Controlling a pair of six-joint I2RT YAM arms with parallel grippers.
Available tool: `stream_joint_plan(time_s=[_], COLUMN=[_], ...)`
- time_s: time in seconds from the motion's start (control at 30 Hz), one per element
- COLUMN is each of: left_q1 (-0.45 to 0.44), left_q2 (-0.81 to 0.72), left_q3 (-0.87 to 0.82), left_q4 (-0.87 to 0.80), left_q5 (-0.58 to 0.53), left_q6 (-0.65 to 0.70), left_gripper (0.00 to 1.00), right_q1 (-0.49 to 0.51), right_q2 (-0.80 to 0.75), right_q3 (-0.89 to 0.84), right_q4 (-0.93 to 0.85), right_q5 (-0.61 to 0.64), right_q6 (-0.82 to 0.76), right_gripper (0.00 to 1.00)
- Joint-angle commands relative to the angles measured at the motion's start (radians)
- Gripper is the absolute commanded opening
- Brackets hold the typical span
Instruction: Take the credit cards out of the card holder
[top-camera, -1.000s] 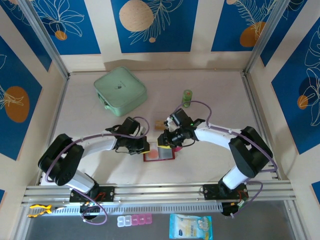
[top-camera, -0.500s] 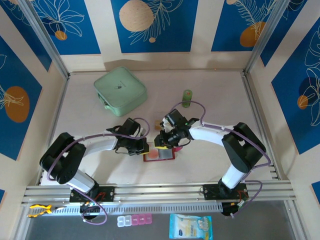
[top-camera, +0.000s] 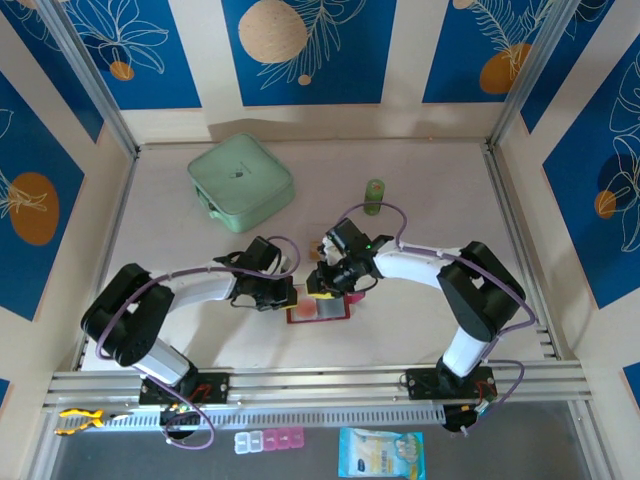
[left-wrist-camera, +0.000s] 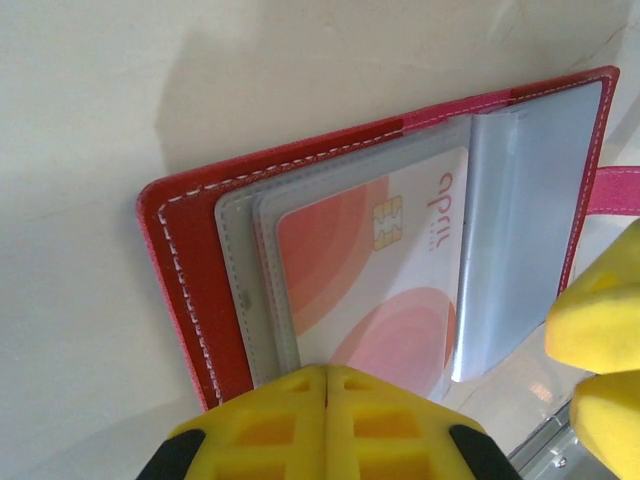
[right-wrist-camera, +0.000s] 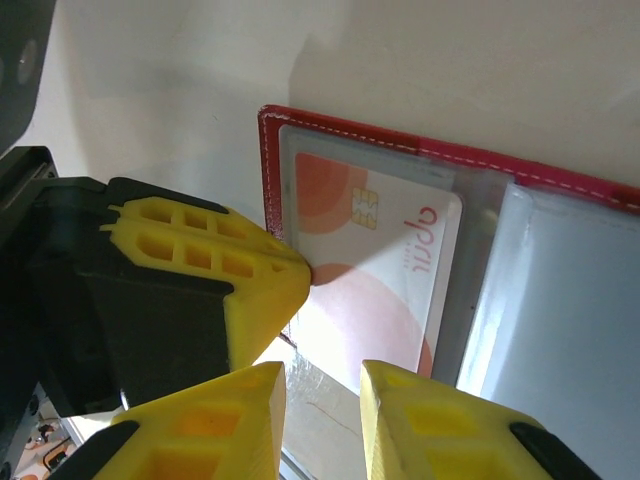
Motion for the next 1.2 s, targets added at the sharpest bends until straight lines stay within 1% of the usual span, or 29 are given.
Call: stream_joint_plan(time_s=[0.0,0.77,0.9,1.17], left_q1=[0.008,0.007,0.008,0.008], left_q2=[0.021,0.001,0.001,0.001], left_q3=[-0.018,-0.020,-0.016,-0.015], left_q4=[-0.040,-0.045,-0.048,-0.049], left_q5=[-0.034,-0.026,-0.025,-0.023], left_q6=[0.024,0.018,0.018,0.018], left_gripper=[0.00,0.00,0.00,0.00], right_q1=[0.010,0.018,0.019,0.021], right_q2=[0.023,0.096,0.101,0.119], right_q3=[0.023,0.026,0.026,0.027], right_q4=[-0.024,-0.015,-0.007,-0.001], right_q5=[0.004,0.016,0.007,-0.001], right_q6=[-0.010,-0.021,-0.024,-0.023], right_gripper=[0.27,0.26,0.21,0.21])
